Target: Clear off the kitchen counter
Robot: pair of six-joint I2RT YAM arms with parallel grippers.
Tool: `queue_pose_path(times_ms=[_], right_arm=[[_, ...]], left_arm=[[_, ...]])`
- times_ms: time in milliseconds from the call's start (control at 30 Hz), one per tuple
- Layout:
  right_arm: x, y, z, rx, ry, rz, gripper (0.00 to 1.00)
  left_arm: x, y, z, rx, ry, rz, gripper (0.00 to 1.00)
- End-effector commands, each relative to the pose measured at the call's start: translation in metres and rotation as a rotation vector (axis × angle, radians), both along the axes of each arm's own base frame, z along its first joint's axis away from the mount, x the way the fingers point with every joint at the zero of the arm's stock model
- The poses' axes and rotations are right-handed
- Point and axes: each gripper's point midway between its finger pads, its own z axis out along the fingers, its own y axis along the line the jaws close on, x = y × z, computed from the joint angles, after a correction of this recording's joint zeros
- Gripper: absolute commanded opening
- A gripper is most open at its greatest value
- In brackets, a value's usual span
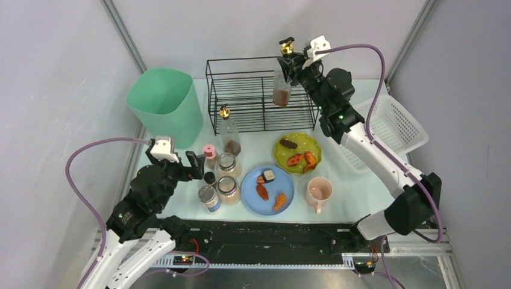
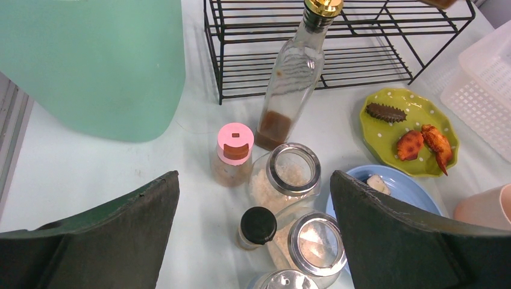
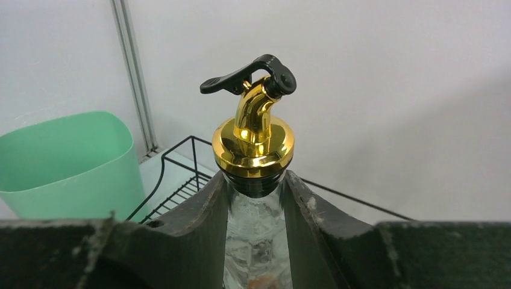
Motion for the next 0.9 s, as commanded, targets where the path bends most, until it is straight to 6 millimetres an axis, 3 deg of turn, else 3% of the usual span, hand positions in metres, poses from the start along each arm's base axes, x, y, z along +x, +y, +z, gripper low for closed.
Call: queue_pose_path(times_ms=[0,233,267,467,833,867], right_arm=[[-0.011,-0.009,0.088,0.088,-0.305,0.063,0.00],[0.019,-0.008,0.100,0.065,-0.371,0.086,0.00],[0.018,-0.010,0.110,0.071,-0.393,0.087,0.00],[0.034,-0.011,0.125,0.051,-0.456,0.104,0.00],[0.079,-0.009,0.132,0.059,-0.522,0.136,0.00],[0.090,-0.006,0.122,0.051,-0.503,0.142,0.00]], left_arm=[[0.002,0.004,0.002,0.019,-0.012,0.012,0.98],[0.004,0.003,0.000,0.023,-0.002,0.014,0.98],[0.004,0.003,0.000,0.023,0.000,0.010,0.98],[0.005,0.002,-0.002,0.027,0.009,0.009,0.98],[0.006,0.003,-0.002,0.030,0.009,0.014,0.98],[0.006,0.003,-0.002,0.031,0.010,0.015,0.98]])
